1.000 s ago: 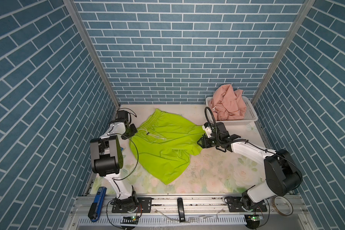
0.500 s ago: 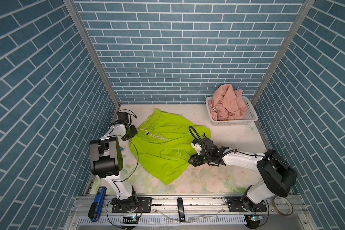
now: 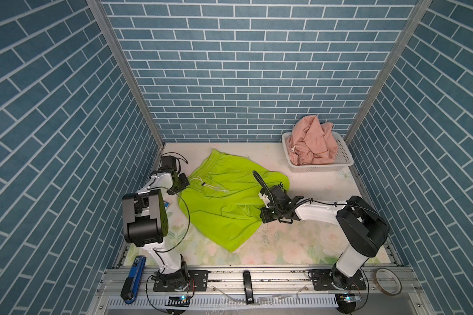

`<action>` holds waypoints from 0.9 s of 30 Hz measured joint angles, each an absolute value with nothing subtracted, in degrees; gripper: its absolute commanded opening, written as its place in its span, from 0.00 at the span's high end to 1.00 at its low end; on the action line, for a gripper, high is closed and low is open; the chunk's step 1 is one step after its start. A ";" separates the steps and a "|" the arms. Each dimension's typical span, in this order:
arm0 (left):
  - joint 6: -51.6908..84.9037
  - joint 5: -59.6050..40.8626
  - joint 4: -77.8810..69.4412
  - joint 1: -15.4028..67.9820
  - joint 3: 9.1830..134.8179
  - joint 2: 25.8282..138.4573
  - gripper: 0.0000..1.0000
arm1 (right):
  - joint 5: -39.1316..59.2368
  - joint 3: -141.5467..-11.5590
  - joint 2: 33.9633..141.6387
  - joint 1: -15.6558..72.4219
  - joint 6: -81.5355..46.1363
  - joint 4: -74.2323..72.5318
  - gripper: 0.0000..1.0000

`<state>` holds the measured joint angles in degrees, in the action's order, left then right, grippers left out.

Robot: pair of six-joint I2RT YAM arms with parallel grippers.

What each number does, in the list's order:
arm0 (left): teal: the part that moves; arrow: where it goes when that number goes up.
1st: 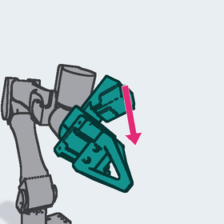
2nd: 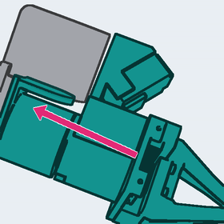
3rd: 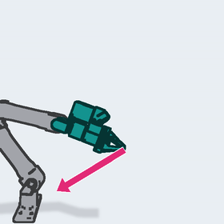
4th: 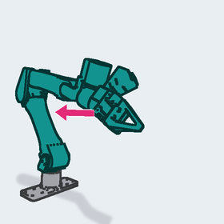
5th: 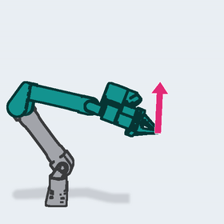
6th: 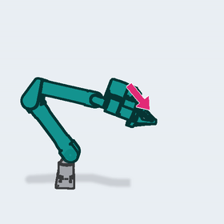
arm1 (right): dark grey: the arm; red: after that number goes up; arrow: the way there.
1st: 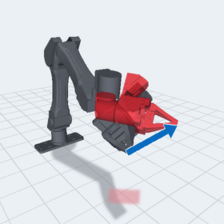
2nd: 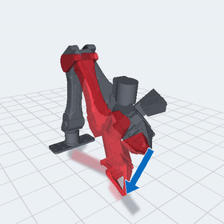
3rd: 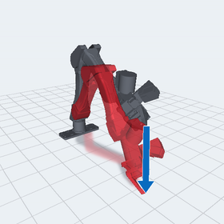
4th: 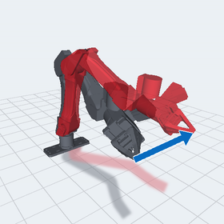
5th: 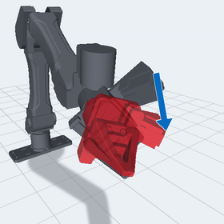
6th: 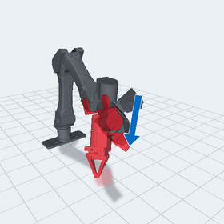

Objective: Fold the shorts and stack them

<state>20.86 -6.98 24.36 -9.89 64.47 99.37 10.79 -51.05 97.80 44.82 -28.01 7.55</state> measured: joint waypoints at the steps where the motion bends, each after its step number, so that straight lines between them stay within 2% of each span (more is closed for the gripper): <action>1: 21.08 -7.46 24.14 -9.87 63.79 98.87 1.00 | 10.70 -51.81 97.80 42.52 -26.96 8.69 1.00; 6: 23.07 -10.76 22.44 -9.58 59.11 97.17 1.00 | 10.09 -57.65 98.15 31.83 -20.95 15.97 1.00; 8: 24.12 -12.23 21.32 -9.39 56.25 96.27 1.00 | 9.85 -60.20 98.30 28.67 -18.85 18.28 0.81; 11: 26.02 -14.24 19.07 -9.06 51.07 93.34 1.00 | 9.63 -62.13 98.26 26.22 -15.86 21.21 0.65; 15: 28.10 -15.81 17.69 -8.80 45.41 88.29 1.00 | 10.15 -60.73 95.15 25.69 -15.38 24.80 0.56; 17: 28.53 -15.94 18.17 -8.71 44.07 85.60 1.00 | 10.85 -57.19 89.82 26.22 -16.53 25.78 0.53; 20: 28.47 -15.70 19.77 -8.69 43.83 81.84 1.00 | 10.50 -50.65 78.52 29.98 -19.44 27.73 0.49; 23: 28.25 -15.46 21.02 -8.69 43.90 78.72 1.00 | 9.17 -45.74 69.97 40.21 -23.31 28.62 0.46; 27: 28.10 -15.29 22.11 -8.69 43.90 76.60 1.00 | 7.51 -38.63 65.82 52.10 -29.78 26.24 0.44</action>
